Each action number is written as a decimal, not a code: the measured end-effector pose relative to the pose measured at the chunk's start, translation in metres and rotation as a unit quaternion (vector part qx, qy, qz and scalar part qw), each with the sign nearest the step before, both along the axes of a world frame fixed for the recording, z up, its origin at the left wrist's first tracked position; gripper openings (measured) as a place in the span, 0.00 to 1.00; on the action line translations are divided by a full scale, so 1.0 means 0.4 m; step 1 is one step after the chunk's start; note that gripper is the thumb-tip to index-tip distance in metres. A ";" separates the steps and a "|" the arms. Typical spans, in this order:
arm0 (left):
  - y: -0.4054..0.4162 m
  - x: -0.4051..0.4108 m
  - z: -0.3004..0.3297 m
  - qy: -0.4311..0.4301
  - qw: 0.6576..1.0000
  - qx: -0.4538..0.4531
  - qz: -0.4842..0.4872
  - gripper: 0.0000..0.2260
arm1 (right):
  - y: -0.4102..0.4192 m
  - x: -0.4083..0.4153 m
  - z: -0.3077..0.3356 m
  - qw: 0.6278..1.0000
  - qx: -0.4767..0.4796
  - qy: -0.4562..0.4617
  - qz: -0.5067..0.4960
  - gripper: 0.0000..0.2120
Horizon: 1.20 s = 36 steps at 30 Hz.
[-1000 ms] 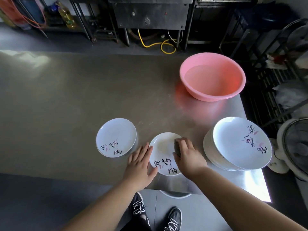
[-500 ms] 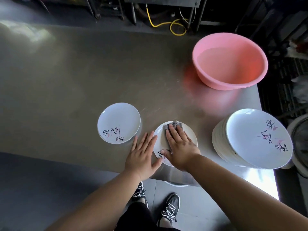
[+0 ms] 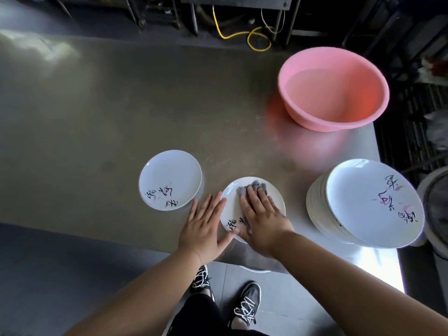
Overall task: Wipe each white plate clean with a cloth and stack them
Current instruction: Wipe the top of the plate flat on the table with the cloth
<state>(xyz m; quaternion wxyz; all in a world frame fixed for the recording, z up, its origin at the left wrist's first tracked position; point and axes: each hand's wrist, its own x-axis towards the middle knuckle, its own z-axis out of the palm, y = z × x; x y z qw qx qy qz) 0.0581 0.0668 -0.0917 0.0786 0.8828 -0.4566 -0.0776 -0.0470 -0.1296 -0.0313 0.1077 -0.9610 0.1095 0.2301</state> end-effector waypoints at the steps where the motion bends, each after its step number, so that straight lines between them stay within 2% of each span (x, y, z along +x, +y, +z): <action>1: 0.001 0.001 0.000 0.002 1.000 0.000 0.000 0.39 | 0.014 -0.027 -0.004 1.000 0.005 0.005 0.023 0.45; 3: 0.000 0.001 -0.002 0.002 1.000 -0.003 0.000 0.39 | 0.042 -0.100 -0.010 0.997 0.000 0.008 0.077 0.45; 7: -0.003 0.004 -0.002 -0.001 1.000 -0.001 -0.002 0.38 | 0.016 -0.131 -0.007 0.995 -0.014 0.004 0.096 0.43; 12: -0.005 0.003 -0.001 0.005 1.000 0.017 -0.002 0.39 | -0.045 -0.036 0.009 0.999 -0.034 0.032 -0.013 0.43; 16: -0.002 0.005 -0.002 0.002 1.000 0.018 0.000 0.39 | 0.047 -0.139 0.016 0.999 0.007 0.017 0.049 0.46; 19: -0.004 0.006 0.000 -0.002 1.000 0.017 0.003 0.39 | 0.042 -0.166 0.016 0.998 0.007 0.014 0.058 0.45; 25: -0.004 0.003 -0.002 -0.007 1.000 0.006 0.011 0.39 | -0.039 -0.059 -0.002 0.998 -0.026 0.011 -0.048 0.41; 31: -0.001 0.006 -0.016 -0.019 1.000 -0.015 0.007 0.40 | 0.072 -0.206 0.021 1.000 -0.008 -0.013 -0.010 0.43; 36: 0.002 0.000 -0.025 -0.026 0.999 -0.037 0.007 0.36 | -0.025 -0.132 -0.007 0.996 -0.024 -0.022 -0.084 0.42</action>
